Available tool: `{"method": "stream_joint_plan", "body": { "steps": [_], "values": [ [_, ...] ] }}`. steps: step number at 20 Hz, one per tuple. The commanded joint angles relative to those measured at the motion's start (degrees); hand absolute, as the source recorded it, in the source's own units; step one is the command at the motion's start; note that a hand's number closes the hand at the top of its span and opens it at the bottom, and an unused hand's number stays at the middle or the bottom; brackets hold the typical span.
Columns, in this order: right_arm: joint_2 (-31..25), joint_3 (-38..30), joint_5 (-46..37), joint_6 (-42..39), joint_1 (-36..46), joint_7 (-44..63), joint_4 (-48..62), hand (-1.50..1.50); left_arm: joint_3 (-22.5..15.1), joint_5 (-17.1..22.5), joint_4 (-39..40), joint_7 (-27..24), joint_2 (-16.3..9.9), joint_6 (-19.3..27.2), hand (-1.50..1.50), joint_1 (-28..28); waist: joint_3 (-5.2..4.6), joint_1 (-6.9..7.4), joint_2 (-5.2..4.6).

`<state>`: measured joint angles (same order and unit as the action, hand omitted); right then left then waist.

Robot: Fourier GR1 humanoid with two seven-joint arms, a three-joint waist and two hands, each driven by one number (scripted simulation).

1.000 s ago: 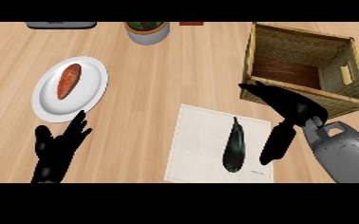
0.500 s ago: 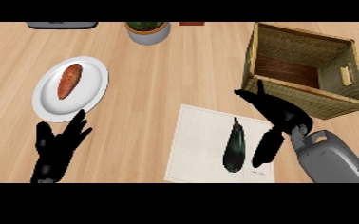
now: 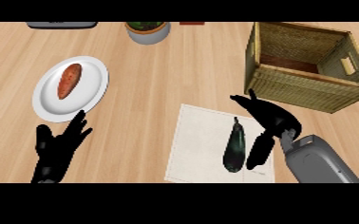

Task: Pick the eggplant from the placemat and place it in the basket

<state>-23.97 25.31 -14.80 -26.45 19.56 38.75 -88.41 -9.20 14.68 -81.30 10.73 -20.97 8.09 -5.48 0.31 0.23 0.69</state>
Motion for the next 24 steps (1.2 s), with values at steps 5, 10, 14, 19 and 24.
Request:
{"method": "stream_joint_plan", "body": {
  "steps": [5,10,14,19,24],
  "values": [
    [4.35,1.15,-2.52,-3.84,-0.07,4.34,2.91,-1.5,0.43,-0.95,0.33,2.39,0.1,-1.65,0.0,-2.8,-0.32,0.01,-0.67],
    [3.94,0.52,-6.42,-1.65,-2.24,-3.11,7.3,-1.5,0.12,-2.46,2.77,4.01,2.89,0.0,0.0,-0.35,-0.3,-0.18,-0.76],
    [9.03,0.38,-9.06,-0.44,0.36,-3.13,11.84,-1.5,-0.36,-3.45,-1.34,5.93,4.12,0.58,0.0,-1.25,-0.3,0.09,-0.73],
    [7.64,-0.41,-9.78,-2.54,-3.98,-3.55,6.76,-1.5,0.57,-5.55,1.05,4.69,4.53,0.03,0.0,-0.88,-0.32,-0.29,-0.66],
    [7.91,1.19,-14.42,-2.09,-1.38,-8.33,9.67,1.5,3.07,-4.37,0.36,3.35,2.65,-2.98,0.0,-2.48,-0.31,0.04,-0.69]
  ]
}}
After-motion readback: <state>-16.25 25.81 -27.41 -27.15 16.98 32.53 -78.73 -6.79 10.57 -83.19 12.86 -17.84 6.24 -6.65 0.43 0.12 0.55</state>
